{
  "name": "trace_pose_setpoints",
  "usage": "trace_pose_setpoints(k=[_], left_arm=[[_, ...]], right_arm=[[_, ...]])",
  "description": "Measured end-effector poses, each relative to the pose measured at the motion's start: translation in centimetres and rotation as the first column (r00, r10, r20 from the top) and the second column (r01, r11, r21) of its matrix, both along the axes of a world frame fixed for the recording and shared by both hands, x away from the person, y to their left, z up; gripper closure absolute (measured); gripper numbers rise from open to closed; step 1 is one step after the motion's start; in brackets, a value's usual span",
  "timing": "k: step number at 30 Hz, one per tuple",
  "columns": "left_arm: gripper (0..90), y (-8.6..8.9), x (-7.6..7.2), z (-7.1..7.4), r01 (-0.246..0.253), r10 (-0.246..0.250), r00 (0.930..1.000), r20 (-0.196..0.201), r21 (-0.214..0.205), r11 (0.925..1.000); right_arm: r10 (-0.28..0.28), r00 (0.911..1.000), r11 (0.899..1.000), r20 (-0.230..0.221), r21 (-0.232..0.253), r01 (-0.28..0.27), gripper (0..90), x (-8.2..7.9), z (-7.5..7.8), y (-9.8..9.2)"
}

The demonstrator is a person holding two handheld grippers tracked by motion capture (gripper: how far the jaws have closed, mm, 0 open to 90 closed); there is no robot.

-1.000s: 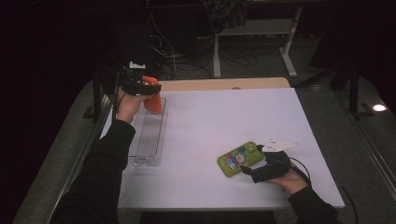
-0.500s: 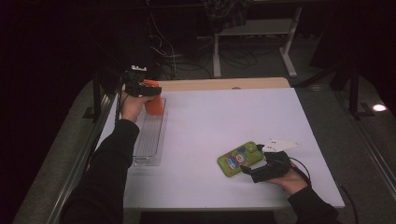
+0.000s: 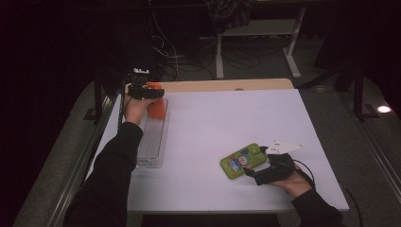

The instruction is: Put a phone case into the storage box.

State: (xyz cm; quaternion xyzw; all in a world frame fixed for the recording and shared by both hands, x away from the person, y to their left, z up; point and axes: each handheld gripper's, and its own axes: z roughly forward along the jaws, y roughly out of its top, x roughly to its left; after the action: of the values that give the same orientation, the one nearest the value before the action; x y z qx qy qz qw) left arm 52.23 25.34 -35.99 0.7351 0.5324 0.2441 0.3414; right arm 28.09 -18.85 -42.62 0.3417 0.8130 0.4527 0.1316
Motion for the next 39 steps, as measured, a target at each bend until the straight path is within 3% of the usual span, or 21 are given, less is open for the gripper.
trace_pose_setpoints(k=[2, 10, 18, 24, 27, 31, 34, 35, 37, 39], left_arm=[[11.9, -0.2, 0.0, 0.0, 0.000, 0.000, 1.0000, 0.008, 0.021, 0.9998], [2.2, -0.1, 0.0, 0.1, 0.001, -0.001, 0.9998, 0.018, 0.008, 1.0000], [1.1, 0.7, -0.3, 0.9, -0.010, 0.010, 0.9991, 0.041, 0.000, 1.0000], [1.1, 0.9, -1.3, 1.9, 0.032, -0.032, 0.9994, 0.017, 0.000, 0.9995], [1.1, 0.9, -2.2, 2.7, 0.078, -0.078, 0.9969, 0.010, -0.005, 0.9970], [1.1, 0.7, -3.7, 3.7, 0.155, -0.155, 0.9878, 0.011, -0.031, 0.9874], [1.1, 0.3, -4.8, 4.2, 0.218, -0.218, 0.9758, 0.007, -0.054, 0.9744], [1.1, 0.1, -5.2, 4.3, 0.246, -0.246, 0.9692, 0.005, -0.067, 0.9669], [1.1, -0.3, -6.1, 4.5, 0.309, -0.309, 0.9509, 0.017, -0.106, 0.9451], [1.1, -1.0, -6.9, 4.5, 0.363, -0.363, 0.9314, 0.019, -0.100, 0.9262]], right_arm=[[-0.001, 1.0000, 1.000, -0.004, -0.001, 0.001, 0.0, 0.0, 0.0, 0.0], [0.002, 1.0000, 1.000, -0.007, -0.001, -0.002, 0.0, 0.0, 0.0, 0.1], [0.004, 1.0000, 1.000, -0.008, 0.001, -0.004, 0.0, -0.1, 0.0, 0.1], [0.002, 1.0000, 1.000, -0.007, 0.001, -0.002, 0.0, 0.0, 0.0, 0.1], [0.003, 1.0000, 1.000, -0.008, 0.001, -0.003, 0.0, 0.0, 0.0, 0.1], [-0.001, 0.9999, 1.000, -0.010, -0.001, 0.001, 0.0, 0.0, 0.0, 0.2], [-0.001, 1.0000, 1.000, -0.010, -0.003, 0.001, 0.0, 0.0, 0.0, 0.2], [-0.002, 1.0000, 1.000, -0.009, -0.007, 0.002, 0.0, 0.0, 0.0, 0.2], [0.002, 1.0000, 1.000, -0.004, -0.006, -0.002, 0.0, 0.0, 0.0, 0.2], [0.005, 1.0000, 1.000, -0.002, -0.009, -0.005, 0.0, 0.1, 0.0, 0.4]])
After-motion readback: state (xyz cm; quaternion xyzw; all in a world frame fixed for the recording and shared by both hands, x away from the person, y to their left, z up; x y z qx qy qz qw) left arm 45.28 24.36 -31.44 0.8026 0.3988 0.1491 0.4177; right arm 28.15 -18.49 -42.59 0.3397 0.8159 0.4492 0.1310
